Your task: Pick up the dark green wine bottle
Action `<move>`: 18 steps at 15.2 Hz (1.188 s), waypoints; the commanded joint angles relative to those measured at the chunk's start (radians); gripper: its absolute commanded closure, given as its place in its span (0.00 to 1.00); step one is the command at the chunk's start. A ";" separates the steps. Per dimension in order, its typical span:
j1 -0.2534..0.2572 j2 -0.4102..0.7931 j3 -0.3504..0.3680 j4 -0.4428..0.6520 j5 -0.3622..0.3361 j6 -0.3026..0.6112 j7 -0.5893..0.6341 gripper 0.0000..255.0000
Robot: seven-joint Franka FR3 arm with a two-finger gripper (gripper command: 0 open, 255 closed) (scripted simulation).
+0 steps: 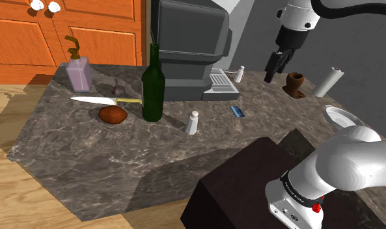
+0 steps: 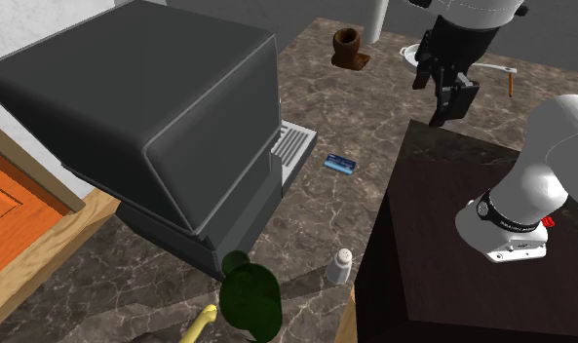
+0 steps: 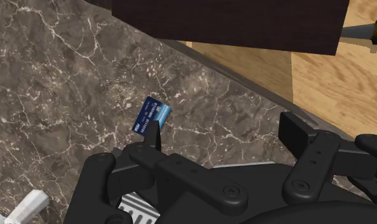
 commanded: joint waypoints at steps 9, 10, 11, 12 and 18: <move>0.039 0.211 0.123 0.157 0.087 0.071 0.167 0.00; 0.042 0.240 0.138 0.182 0.094 0.078 0.187 0.00; 0.045 0.269 0.152 0.207 0.099 0.084 0.207 0.00; 0.048 0.298 0.166 0.234 0.103 0.090 0.228 0.00; 0.064 0.485 0.244 0.418 0.105 0.110 0.351 0.00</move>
